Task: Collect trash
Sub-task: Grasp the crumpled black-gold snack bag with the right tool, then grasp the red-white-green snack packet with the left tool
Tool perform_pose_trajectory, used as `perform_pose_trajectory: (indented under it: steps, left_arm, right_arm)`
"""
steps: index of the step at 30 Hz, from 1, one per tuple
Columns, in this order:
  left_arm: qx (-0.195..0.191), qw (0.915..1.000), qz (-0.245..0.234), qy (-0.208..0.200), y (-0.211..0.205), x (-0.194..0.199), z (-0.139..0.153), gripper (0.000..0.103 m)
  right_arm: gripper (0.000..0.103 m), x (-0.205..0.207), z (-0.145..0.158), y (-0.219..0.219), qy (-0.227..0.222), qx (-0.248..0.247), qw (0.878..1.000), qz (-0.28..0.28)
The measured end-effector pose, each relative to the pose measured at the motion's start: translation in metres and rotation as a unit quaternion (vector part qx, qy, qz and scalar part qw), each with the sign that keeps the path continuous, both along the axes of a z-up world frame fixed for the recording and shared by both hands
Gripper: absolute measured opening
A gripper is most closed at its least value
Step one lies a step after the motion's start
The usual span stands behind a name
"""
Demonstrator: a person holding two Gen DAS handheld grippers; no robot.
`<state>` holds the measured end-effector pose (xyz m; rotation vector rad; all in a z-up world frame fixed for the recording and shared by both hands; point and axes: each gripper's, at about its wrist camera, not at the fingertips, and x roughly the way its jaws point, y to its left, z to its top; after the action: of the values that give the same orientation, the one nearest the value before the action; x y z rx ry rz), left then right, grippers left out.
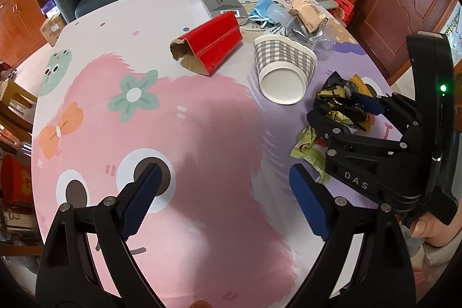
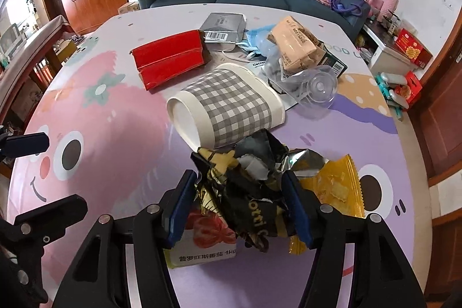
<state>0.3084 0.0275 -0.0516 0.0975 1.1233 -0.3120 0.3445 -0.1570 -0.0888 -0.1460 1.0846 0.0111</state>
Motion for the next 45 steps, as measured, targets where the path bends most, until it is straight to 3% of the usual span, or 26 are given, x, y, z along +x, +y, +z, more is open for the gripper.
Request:
perform_pose_trajectory:
  steps: [15, 27, 30, 38, 45]
  left_arm:
    - [-0.004, 0.9998, -0.017, -0.005, -0.017, -0.005, 0.011, 0.088]
    - [-0.005, 0.9973, -0.072, -0.015, -0.051, -0.017, 0.025, 0.088]
    - [-0.004, 0.9955, -0.095, -0.010, -0.064, -0.019, 0.022, 0.088]
    - [0.052, 0.9825, -0.178, 0.017, -0.116, -0.012, -0.011, 0.088]
    - [0.076, 0.9768, -0.196, 0.042, -0.136, 0.001, -0.034, 0.086]
  right_arm:
    - [0.053, -0.032, 0.034, -0.019, -0.024, 0.070, 0.997, -0.024]
    - [0.053, -0.093, 0.049, -0.066, -0.020, 0.103, 0.990, -0.096]
    - [0.053, -0.107, 0.047, -0.079, -0.017, 0.108, 0.987, -0.114]
    - [0.053, -0.127, 0.040, -0.102, -0.011, 0.117, 0.982, -0.146]
    - [0.053, -0.129, 0.038, -0.105, -0.008, 0.118, 0.982, -0.148]
